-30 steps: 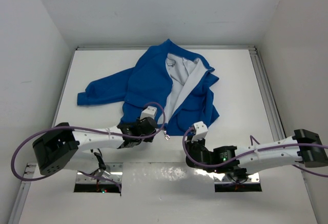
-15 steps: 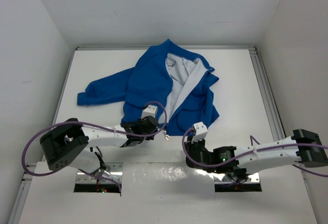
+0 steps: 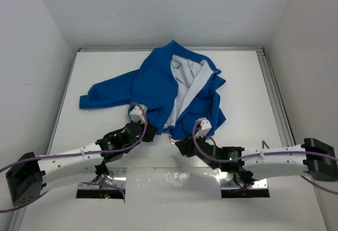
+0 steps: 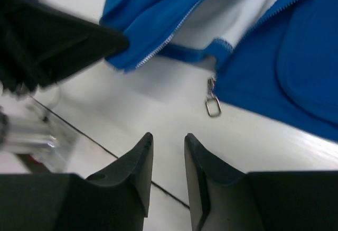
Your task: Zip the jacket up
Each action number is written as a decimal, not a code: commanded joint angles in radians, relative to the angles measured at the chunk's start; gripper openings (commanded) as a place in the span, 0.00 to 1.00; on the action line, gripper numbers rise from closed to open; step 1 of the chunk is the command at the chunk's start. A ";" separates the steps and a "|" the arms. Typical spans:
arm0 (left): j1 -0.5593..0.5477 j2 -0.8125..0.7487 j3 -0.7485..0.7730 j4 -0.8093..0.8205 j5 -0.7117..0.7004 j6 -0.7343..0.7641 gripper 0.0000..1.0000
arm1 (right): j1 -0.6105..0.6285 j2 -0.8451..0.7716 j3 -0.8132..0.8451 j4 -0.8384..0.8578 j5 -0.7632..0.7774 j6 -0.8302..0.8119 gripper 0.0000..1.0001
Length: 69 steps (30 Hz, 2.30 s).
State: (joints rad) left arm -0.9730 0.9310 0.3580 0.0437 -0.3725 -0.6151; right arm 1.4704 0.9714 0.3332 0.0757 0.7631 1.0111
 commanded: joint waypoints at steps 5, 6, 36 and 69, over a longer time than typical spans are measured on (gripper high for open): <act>0.008 -0.208 -0.114 0.243 0.004 0.054 0.00 | -0.274 0.021 -0.056 0.518 -0.550 -0.026 0.48; 0.008 -0.215 -0.117 0.246 0.007 0.069 0.00 | -0.274 0.033 -0.039 0.518 -0.553 -0.028 0.59; 0.008 -0.425 -0.238 0.286 0.118 0.002 0.00 | -0.374 0.484 -0.075 1.158 -0.509 0.383 0.35; 0.008 -0.393 -0.182 0.163 0.150 -0.267 0.52 | -0.493 0.513 -0.148 1.606 -0.760 0.147 0.00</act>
State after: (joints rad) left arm -0.9730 0.5247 0.1253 0.1783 -0.2367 -0.8623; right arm 0.9779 1.5246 0.1829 1.2648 0.0452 1.2213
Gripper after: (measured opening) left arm 0.520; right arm 0.003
